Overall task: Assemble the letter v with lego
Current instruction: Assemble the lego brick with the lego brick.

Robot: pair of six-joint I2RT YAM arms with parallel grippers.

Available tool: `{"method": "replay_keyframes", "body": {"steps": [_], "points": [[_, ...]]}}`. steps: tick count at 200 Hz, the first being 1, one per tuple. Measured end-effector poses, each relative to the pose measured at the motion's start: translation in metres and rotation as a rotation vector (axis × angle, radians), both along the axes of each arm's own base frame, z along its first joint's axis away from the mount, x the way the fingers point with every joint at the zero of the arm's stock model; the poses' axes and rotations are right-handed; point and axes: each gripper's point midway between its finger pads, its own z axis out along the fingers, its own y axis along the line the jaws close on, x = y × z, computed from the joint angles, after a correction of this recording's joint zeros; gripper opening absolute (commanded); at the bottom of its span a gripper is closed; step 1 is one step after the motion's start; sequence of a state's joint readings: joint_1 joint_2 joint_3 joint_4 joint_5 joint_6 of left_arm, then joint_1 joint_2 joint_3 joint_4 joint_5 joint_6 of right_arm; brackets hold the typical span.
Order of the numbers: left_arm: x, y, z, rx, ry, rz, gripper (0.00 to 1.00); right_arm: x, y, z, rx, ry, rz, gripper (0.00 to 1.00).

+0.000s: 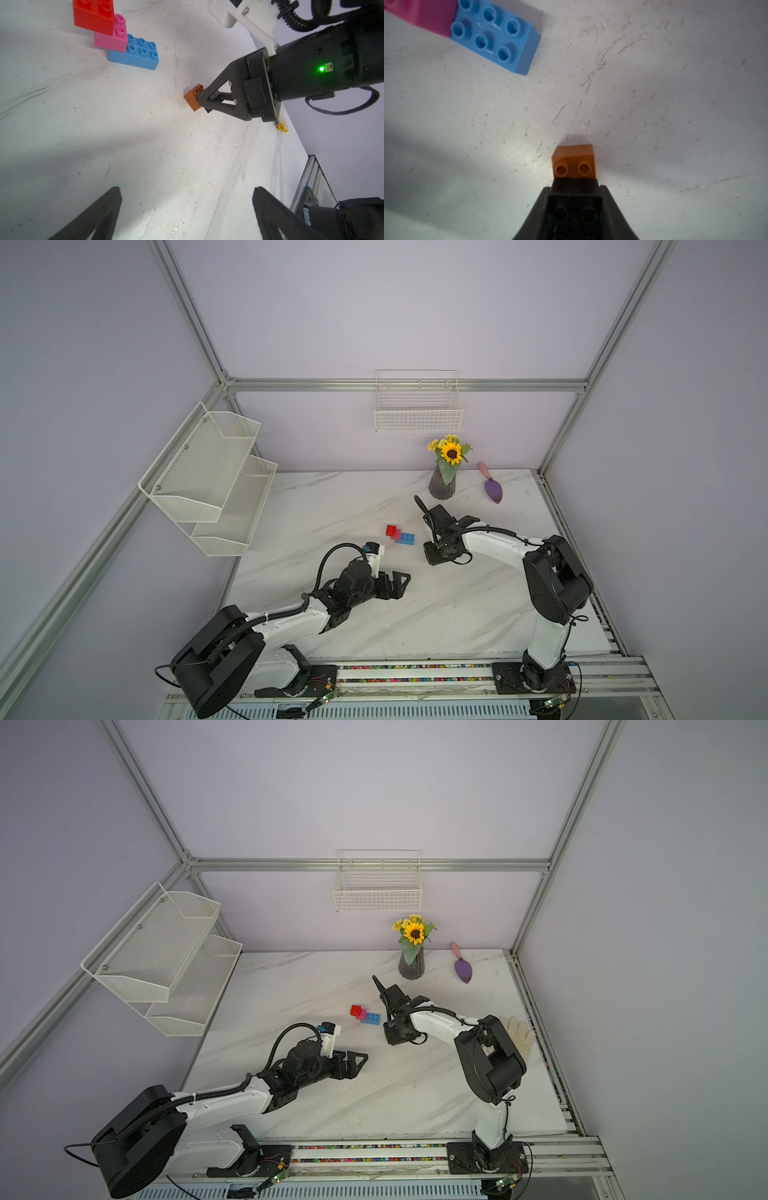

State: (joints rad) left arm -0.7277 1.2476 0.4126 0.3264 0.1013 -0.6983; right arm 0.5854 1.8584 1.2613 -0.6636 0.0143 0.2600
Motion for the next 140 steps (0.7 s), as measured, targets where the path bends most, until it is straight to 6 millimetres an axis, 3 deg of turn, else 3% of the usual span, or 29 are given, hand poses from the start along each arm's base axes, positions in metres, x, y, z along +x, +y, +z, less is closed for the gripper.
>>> {"method": "replay_keyframes", "body": {"steps": [140], "points": [[-0.007,0.016,0.016,0.017,-0.016,0.036,1.00,-0.003,-0.002,-0.003,0.033,-0.011,-0.066,0.13]]}}
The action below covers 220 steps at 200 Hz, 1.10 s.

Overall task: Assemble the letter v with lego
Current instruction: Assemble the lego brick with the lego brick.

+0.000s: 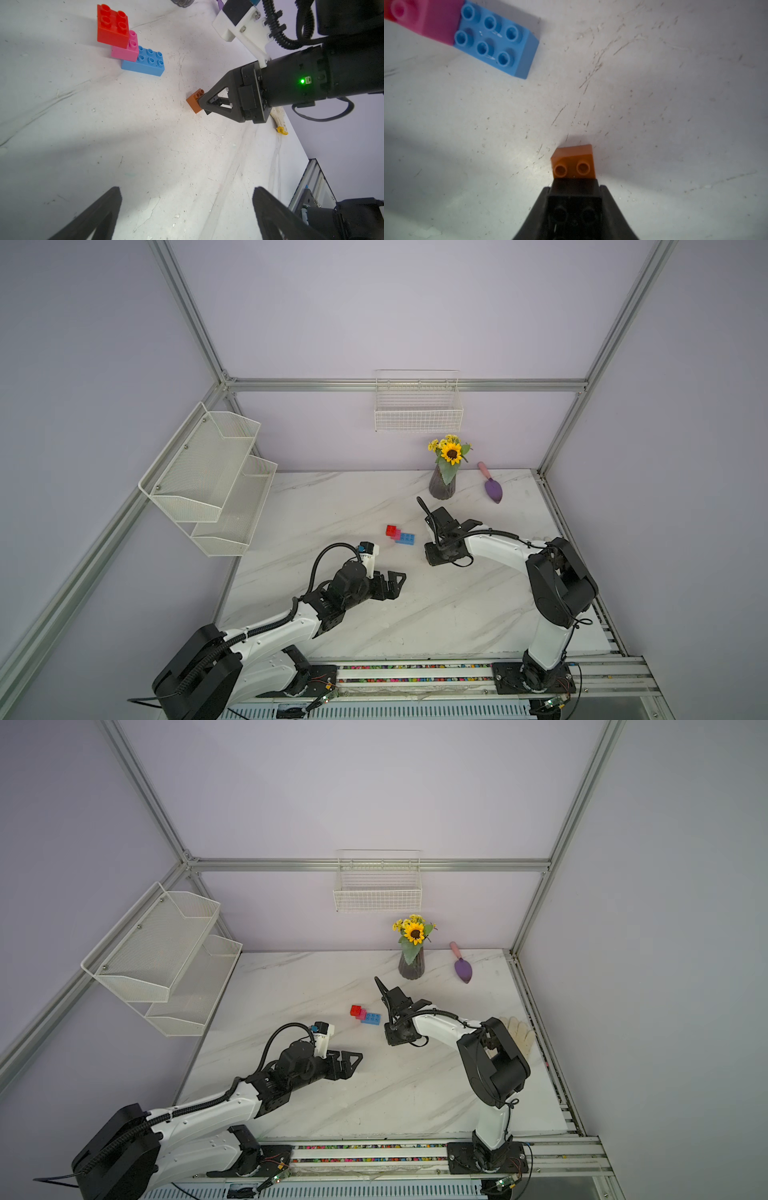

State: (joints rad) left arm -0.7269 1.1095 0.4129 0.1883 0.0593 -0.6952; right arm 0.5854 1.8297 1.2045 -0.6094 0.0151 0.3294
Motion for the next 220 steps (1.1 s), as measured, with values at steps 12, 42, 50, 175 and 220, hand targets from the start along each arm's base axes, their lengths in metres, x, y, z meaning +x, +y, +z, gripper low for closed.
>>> {"method": "replay_keyframes", "body": {"steps": [12,42,50,175,220], "points": [[-0.001,0.002,0.002,0.002,-0.004,0.003,1.00,0.000,0.000,0.001,0.003,0.003,-0.011,0.14],[-0.003,0.006,0.002,0.018,0.001,0.007,1.00,0.001,0.000,0.001,-0.011,0.023,-0.027,0.14],[-0.004,0.007,0.001,0.021,0.004,0.008,1.00,0.002,-0.001,0.001,-0.021,0.028,-0.028,0.14],[-0.001,0.013,-0.007,0.065,0.030,0.027,1.00,0.003,-0.009,-0.001,-0.086,0.006,0.112,0.14],[0.001,0.015,-0.007,0.071,0.026,0.031,1.00,0.007,-0.022,-0.001,-0.044,0.045,0.017,0.15]]}}
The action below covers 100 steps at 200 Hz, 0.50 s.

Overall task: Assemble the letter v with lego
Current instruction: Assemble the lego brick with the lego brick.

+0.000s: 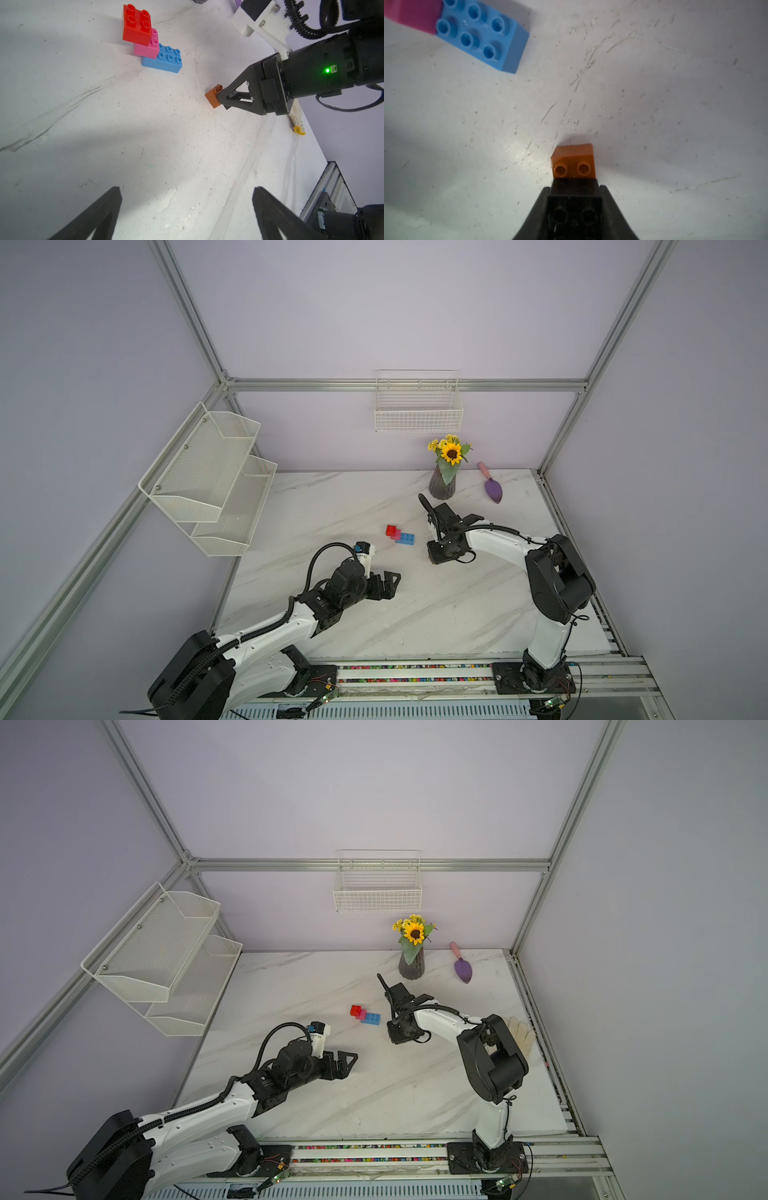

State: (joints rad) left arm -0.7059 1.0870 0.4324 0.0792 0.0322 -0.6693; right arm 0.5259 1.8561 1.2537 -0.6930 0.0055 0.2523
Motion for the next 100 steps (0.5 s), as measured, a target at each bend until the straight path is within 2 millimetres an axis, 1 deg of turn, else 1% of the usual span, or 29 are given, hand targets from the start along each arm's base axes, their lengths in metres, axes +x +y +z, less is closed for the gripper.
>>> {"method": "replay_keyframes", "body": {"steps": [21,40,80,100], "points": [[0.0003,0.0004,-0.0001,0.001,0.000,0.001,1.00,0.0001,-0.0056,0.0003,0.004,0.015,-0.048,0.15],[0.0014,0.0013,0.0005,0.004,0.000,0.003,1.00,-0.0005,-0.0060,0.0002,0.010,0.022,-0.068,0.15],[0.0065,-0.0004,0.0087,-0.002,-0.013,0.007,1.00,-0.0015,-0.0057,0.0001,0.026,0.039,-0.089,0.15],[0.0066,-0.0006,0.0085,-0.001,-0.012,0.006,1.00,-0.0036,-0.0073,0.0000,0.022,0.050,-0.098,0.15]]}}
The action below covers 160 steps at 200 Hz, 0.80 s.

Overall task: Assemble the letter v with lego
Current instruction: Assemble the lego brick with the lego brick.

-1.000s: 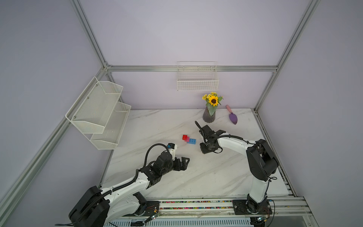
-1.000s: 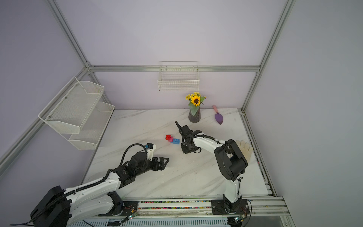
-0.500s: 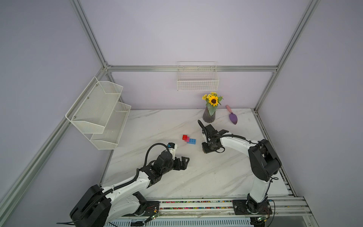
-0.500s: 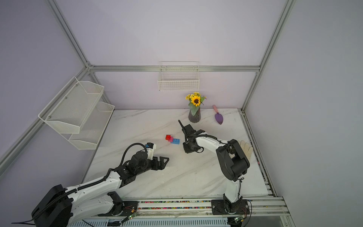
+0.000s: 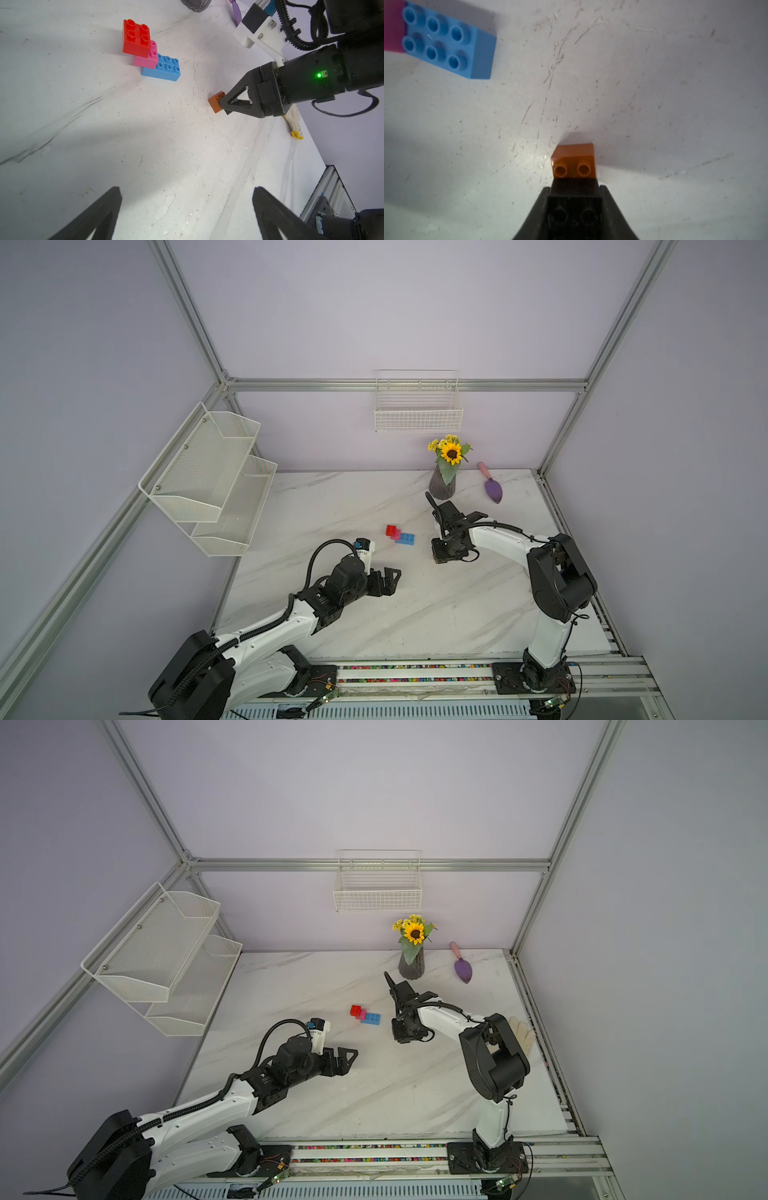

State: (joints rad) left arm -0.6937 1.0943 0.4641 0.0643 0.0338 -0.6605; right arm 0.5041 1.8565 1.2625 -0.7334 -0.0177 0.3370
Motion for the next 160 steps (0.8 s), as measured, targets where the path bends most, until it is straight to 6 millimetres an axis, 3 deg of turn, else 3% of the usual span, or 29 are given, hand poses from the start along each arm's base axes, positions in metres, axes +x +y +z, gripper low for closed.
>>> {"method": "replay_keyframes", "body": {"steps": [160], "points": [[0.000,0.000,-0.008,0.009,0.025,-0.006,1.00,-0.018,0.000,-0.010,-0.019,0.066,0.054,0.12]]}}
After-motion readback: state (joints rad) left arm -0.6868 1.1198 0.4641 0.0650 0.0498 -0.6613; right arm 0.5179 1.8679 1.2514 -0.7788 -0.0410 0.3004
